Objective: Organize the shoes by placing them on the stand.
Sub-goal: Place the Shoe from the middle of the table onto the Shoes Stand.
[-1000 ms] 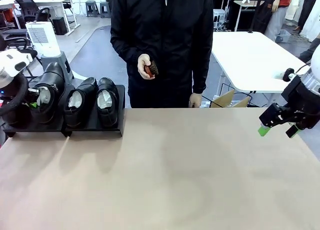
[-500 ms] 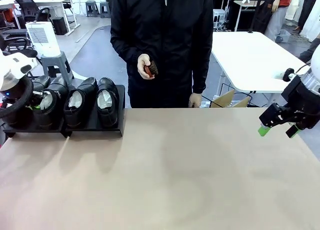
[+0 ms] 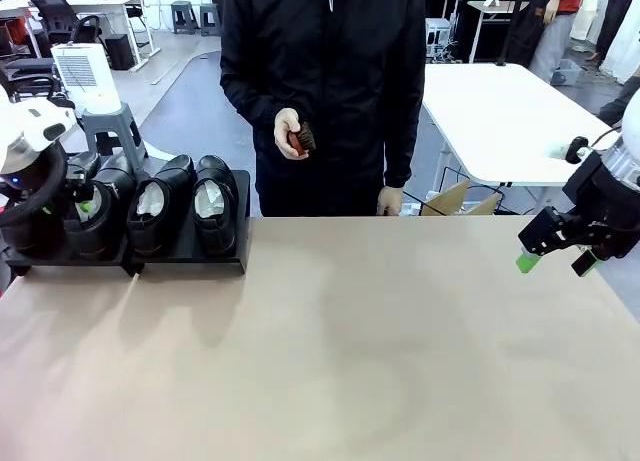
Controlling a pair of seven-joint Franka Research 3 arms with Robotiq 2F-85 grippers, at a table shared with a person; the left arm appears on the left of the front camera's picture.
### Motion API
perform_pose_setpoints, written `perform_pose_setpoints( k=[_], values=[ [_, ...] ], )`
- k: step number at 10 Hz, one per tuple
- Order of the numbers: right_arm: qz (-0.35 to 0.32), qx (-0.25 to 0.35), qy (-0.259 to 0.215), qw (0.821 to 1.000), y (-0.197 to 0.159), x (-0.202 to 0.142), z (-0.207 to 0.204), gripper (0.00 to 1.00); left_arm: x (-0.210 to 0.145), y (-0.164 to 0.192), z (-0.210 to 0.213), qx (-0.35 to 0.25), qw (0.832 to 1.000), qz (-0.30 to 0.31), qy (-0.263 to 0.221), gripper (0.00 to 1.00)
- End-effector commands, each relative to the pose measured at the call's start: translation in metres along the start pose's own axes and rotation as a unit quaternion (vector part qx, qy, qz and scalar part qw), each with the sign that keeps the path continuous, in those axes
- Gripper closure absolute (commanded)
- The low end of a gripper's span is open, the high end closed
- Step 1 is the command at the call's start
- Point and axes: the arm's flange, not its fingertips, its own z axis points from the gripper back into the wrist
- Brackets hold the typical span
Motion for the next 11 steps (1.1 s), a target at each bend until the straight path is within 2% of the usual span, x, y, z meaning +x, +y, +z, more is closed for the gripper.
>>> perform_pose_setpoints(
  k=[1, 4, 5, 11],
  values=[
    [0.002, 0.004, 0.0, 1.0, 0.0, 0.0, 0.0, 0.0, -0.005, -0.013, 0.028, 0.029, 0.999, -0.014, -0.002, 0.0],
    [0.002, 0.004, 0.0, 1.0, 0.0, 0.0, 0.0, 0.0, -0.008, -0.014, 0.055, 0.032, 0.999, -0.006, -0.011, 0.0],
    [0.002, 0.004, 0.0, 1.0, 0.0, 0.0, 0.0, 0.0, 0.002, -0.01, 0.041, 0.022, 0.999, -0.022, -0.011, 0.0],
    [0.002, 0.004, 0.0, 1.0, 0.0, 0.0, 0.0, 0.0, 0.002, -0.01, 0.041, 0.022, 0.999, -0.022, -0.011, 0.0]
  ],
)
